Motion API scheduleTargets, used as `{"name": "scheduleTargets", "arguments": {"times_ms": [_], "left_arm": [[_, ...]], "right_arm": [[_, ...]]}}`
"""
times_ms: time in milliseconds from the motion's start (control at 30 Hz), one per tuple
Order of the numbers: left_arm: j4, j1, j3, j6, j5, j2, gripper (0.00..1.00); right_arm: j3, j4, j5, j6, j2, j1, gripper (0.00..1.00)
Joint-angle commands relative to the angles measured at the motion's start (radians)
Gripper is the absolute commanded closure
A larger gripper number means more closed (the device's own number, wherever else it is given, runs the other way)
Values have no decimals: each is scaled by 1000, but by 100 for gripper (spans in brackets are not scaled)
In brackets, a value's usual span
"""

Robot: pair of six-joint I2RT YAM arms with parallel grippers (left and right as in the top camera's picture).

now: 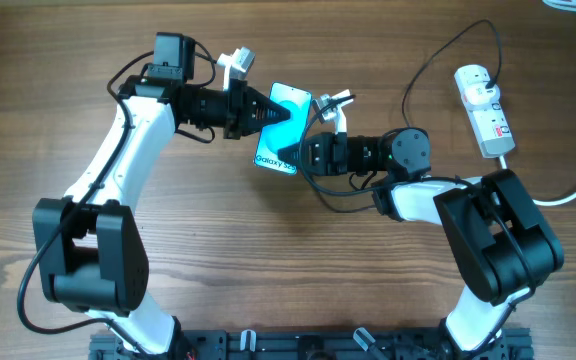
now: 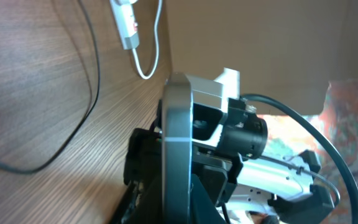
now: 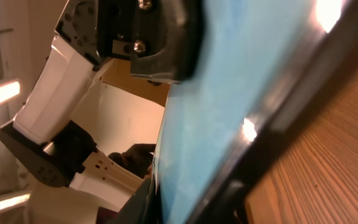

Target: Plug charger to phone and switch on socket

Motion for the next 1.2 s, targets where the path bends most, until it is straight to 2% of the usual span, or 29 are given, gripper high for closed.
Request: {"name": "scheduleTargets", "arguments": {"times_ms": [0, 100, 200, 333, 367, 767, 967, 1167], "left_arm": [[7, -42, 10, 10, 196, -29, 96], [24, -46, 10, 9, 196, -29, 96], [32, -46, 10, 9, 167, -29, 92], [-3, -53, 10, 10, 64, -29, 79], [-9, -58, 10, 30, 62, -29, 78], [-22, -79, 10, 146, 126, -30, 82], [-97, -79, 10, 262, 126, -30, 82], [-125, -79, 10, 271, 126, -30, 83]], "right_arm": [[-1, -18, 48, 49, 15, 14, 82], [-1, -18, 54, 48, 15, 14, 95], [-1, -18, 49, 42, 15, 14, 96], [-1, -31, -8, -38, 15, -3, 96], [-1, -31, -14, -34, 15, -10, 96], [-1, -29, -56, 180, 15, -54, 96], [-1, -30, -121, 177, 15, -76, 96], [-1, -30, -165, 175, 15, -79, 96]]}}
